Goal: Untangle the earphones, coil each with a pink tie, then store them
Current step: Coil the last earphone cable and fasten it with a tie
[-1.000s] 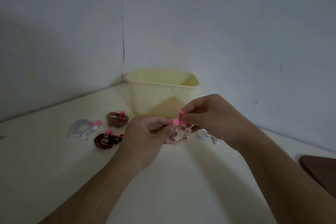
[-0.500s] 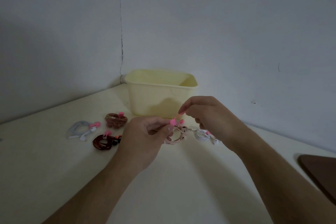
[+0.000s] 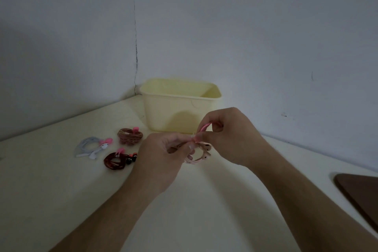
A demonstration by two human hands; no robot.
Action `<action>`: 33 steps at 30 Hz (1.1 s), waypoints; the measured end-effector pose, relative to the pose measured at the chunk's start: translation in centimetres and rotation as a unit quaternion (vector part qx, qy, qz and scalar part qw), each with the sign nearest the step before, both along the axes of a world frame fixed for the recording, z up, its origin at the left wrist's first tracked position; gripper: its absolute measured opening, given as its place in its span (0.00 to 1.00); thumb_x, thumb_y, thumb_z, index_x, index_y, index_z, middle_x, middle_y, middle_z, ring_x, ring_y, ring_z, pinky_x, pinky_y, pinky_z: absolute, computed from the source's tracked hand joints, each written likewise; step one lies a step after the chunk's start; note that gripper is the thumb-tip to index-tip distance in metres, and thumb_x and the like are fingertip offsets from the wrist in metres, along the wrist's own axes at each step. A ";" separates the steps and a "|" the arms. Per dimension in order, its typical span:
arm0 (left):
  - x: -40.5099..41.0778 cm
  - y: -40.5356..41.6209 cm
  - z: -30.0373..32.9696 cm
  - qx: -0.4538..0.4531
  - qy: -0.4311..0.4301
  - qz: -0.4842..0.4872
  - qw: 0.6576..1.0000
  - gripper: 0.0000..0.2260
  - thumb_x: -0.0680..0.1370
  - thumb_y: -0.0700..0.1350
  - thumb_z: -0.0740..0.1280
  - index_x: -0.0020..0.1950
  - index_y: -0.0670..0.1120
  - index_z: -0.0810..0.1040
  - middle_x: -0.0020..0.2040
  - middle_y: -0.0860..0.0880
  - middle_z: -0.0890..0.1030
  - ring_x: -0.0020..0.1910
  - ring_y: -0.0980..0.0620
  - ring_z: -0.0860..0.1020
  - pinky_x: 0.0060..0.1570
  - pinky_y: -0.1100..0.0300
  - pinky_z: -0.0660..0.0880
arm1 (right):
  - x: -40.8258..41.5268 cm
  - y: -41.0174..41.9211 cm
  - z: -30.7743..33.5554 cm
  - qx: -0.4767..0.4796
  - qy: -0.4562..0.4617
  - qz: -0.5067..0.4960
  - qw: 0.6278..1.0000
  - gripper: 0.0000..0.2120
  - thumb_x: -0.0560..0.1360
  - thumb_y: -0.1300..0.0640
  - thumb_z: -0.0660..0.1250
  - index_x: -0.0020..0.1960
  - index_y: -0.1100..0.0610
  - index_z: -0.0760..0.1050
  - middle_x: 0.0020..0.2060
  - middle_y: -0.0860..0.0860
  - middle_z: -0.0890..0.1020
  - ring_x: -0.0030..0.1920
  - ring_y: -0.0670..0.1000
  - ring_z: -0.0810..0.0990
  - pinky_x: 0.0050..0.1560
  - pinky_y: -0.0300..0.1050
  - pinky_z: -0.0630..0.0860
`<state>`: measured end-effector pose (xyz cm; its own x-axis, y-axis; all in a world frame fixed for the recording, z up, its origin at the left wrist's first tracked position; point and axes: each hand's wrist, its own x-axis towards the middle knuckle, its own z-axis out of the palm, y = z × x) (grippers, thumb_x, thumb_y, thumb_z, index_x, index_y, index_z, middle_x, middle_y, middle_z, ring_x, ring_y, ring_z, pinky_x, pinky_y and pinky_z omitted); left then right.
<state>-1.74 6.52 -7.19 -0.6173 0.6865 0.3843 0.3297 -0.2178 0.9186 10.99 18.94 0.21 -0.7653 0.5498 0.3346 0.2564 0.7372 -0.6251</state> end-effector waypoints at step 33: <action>0.5 0.0 -0.1 -0.020 0.055 -0.004 0.998 0.09 0.79 0.34 0.72 0.49 0.47 0.88 0.44 0.54 0.89 0.45 0.54 0.87 0.50 0.52 0.83 | -1.1 -2.2 -1.9 0.122 -0.198 -0.075 0.970 0.10 0.77 0.50 0.66 0.39 0.53 0.76 0.42 0.51 0.79 0.42 0.54 0.81 0.38 0.51 0.78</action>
